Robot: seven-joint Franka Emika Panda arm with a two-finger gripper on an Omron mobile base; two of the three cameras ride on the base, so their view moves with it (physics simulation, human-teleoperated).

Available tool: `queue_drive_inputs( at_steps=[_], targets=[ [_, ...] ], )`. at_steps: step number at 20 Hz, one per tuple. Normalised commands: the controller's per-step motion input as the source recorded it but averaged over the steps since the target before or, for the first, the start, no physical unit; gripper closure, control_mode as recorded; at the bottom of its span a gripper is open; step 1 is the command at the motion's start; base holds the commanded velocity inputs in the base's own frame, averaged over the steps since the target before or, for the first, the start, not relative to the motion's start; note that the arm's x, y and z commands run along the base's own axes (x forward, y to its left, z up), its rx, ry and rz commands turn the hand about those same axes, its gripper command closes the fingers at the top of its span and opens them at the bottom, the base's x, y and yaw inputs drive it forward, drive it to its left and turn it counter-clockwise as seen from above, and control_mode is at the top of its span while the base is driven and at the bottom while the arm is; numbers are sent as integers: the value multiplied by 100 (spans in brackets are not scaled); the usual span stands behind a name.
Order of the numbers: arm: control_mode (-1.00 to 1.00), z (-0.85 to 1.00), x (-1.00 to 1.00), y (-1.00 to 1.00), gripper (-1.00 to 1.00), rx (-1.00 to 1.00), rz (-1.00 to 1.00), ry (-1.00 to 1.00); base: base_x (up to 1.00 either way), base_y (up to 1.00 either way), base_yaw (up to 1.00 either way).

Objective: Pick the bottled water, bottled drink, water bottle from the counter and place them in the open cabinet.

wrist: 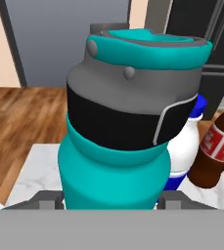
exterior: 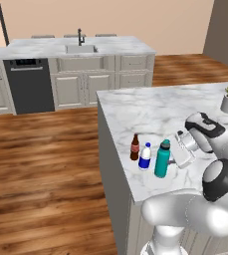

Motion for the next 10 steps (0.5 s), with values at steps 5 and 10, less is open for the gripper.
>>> queue_drive_inputs(
  at_steps=[5, 10],
  targets=[
    [-100, 71, -46, -29, 100, 8, 0, -5, 0, 0, 0],
    [-100, 91, -28, -4, 100, 5, 0, 0, 0, 0, 0]
  ],
)
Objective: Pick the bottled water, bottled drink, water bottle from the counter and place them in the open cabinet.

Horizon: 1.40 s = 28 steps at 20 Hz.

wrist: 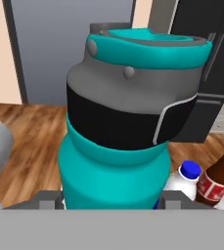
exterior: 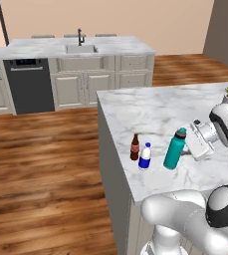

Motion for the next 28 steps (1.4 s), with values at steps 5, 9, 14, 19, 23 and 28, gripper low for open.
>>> queue_drive_inputs(
  at_steps=[5, 9, 14, 19, 23, 28],
  targets=[
    [-100, 83, -22, -2, 100, 1, 0, 0, 0, 0, 0],
    [-100, 71, -11, 0, 100, 0, 2, 0, 0, 0, 0],
    [-100, 48, -2, 4, 100, 0, 1, 0, 0, 0, 0],
    [-100, 21, -1, 8, 100, -2, 0, 0, 0, 0, 0],
    [-100, 0, 0, 12, 100, 0, 1, 0, 0, 0, 0],
    [100, 0, 0, 23, 100, -1, 5, 0, 0, 45, 13]
  ],
)
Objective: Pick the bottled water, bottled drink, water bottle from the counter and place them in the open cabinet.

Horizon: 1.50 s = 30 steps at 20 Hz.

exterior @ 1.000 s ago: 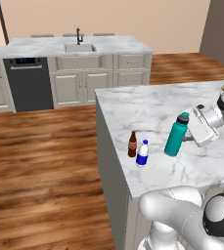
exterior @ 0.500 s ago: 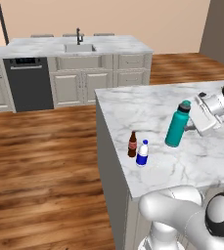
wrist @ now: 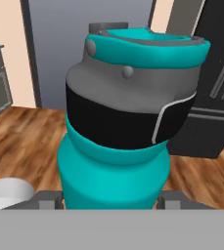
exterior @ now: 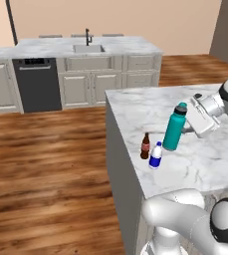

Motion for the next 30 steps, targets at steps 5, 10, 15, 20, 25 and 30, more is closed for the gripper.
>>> queue_drive_inputs(
  at_steps=[5, 10, 15, 20, 25, 30],
  targets=[
    [100, 0, 0, 0, 100, 0, 0, 0, 0, 80, 30],
    [100, 0, 0, 0, 100, 0, 0, 0, 0, 72, 35],
    [100, 0, 0, 0, 100, 0, 0, 0, 1, 42, 46],
    [100, 0, 0, 0, 100, 0, 0, 0, 2, 6, 56],
    [100, 0, 0, 0, 100, 0, 0, 0, 1, -15, 58],
    [100, 0, 0, 0, 100, 0, 0, 0, 0, -13, 55]
  ],
)
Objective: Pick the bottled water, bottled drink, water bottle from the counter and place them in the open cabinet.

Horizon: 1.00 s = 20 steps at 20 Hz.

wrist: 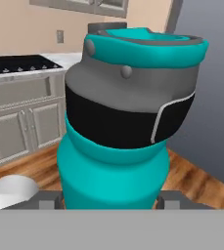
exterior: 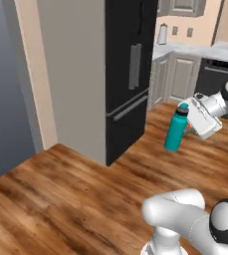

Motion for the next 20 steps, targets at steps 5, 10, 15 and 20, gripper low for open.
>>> queue_drive_inputs(
  at_steps=[5, 10, 15, 20],
  targets=[
    [100, 0, 0, 0, 100, 0, 0, 0, 3, 0, 53],
    [100, 0, 0, 0, 100, 0, 0, 0, -1, 1, 44],
    [100, 0, 0, 0, 100, 0, 0, 0, 0, 17, 35],
    [100, 0, 0, 0, 100, 0, 0, 0, 0, 29, 30]
  ],
)
